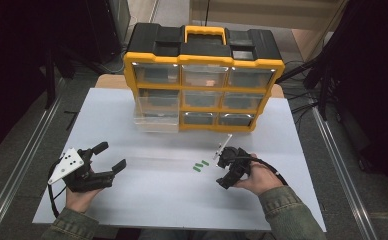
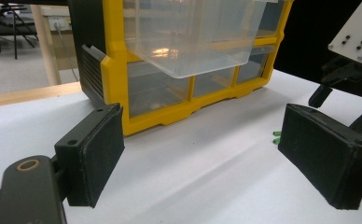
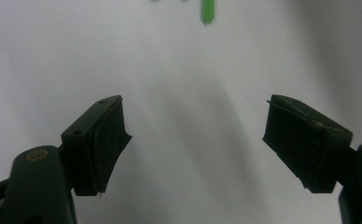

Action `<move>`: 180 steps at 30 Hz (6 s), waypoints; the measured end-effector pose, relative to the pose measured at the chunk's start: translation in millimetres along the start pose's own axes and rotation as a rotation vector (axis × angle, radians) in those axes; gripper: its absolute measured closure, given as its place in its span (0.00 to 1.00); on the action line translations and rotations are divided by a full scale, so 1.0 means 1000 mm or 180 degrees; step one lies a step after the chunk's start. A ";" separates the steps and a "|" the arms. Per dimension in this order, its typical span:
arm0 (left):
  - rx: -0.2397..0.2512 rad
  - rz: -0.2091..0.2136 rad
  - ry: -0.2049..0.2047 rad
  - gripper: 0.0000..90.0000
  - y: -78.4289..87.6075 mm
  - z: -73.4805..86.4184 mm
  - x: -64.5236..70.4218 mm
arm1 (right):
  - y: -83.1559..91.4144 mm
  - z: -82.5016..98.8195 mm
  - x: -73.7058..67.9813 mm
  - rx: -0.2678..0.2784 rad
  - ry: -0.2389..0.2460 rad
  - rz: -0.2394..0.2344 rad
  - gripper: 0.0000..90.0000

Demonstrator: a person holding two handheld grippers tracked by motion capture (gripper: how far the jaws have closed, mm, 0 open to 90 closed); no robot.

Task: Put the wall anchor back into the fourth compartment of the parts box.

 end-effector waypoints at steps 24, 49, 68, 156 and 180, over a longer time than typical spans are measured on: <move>-0.0013 0.0005 -0.0006 0.15 -0.001 0.001 0.000 | -0.024 -0.043 0.013 -0.0232 0.0162 -0.0039 0.46; -0.0014 0.0013 -0.0007 0.15 -0.002 0.002 0.001 | -0.033 -0.051 0.017 -0.0410 0.0141 -0.0282 0.94; 0.0009 0.0008 -0.0022 0.15 -0.002 0.001 0.001 | -0.014 -0.048 0.018 -0.0380 0.0077 -0.0294 0.94; 0.0012 0.0022 0.0001 0.15 -0.002 0.001 -0.003 | 0.160 -0.206 0.054 0.0040 0.0379 0.0379 0.22; -0.0006 0.0005 -0.0011 0.15 -0.002 0.002 -0.002 | 0.140 -0.112 0.021 0.0131 0.0192 0.0224 0.25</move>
Point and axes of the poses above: each handheld gripper's, and its own axes: y roughly backward along the jaws, z roughly out of its underside, x roughly to its right, the point moved 9 cm from there along -y, roughly forward along the jaws, and after that the axes turned 10 degrees about y, right-handed, at the moved point
